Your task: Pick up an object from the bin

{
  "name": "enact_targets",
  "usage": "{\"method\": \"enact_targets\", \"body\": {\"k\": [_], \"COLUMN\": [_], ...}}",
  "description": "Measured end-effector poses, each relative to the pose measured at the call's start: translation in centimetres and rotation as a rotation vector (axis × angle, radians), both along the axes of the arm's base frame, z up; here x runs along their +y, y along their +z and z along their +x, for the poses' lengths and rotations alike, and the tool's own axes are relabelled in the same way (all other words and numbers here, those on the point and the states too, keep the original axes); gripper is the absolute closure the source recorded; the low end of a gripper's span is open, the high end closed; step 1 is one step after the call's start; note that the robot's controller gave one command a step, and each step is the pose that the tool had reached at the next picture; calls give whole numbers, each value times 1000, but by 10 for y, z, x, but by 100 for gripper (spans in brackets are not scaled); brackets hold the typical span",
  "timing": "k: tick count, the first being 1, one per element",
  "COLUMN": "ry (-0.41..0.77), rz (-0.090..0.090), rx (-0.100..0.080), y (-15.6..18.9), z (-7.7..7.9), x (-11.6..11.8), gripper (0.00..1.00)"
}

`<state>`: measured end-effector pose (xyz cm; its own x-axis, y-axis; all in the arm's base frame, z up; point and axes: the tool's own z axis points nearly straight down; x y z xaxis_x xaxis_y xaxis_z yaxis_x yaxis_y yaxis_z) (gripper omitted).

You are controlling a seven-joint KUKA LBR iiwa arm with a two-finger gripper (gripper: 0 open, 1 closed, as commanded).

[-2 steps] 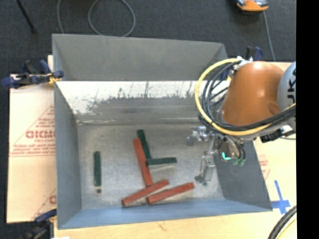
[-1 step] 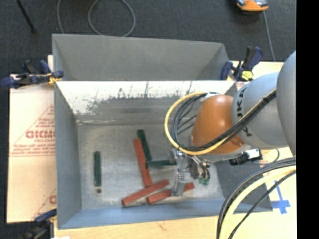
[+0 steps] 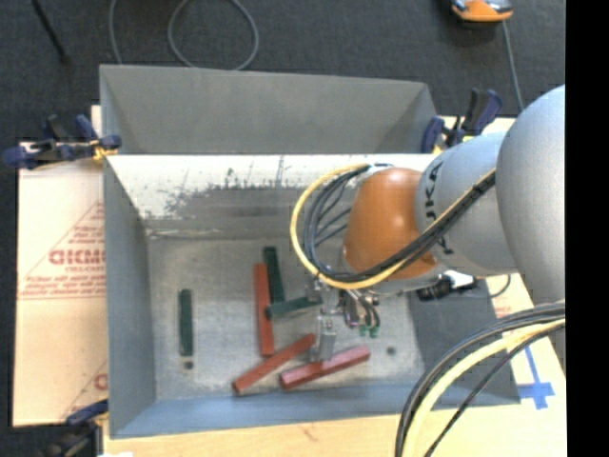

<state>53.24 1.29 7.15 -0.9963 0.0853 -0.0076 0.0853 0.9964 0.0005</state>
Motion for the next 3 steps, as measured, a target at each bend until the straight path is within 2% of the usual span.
{"method": "enact_targets", "body": {"k": [1,2,3], "ry": [0,-5,-4], "rz": [-1,1,0], "rx": [-2,-5,4], "y": [1,150,144], "z": [0,16,15], "x": [-1,9,8], "gripper": [100,100,0]}}
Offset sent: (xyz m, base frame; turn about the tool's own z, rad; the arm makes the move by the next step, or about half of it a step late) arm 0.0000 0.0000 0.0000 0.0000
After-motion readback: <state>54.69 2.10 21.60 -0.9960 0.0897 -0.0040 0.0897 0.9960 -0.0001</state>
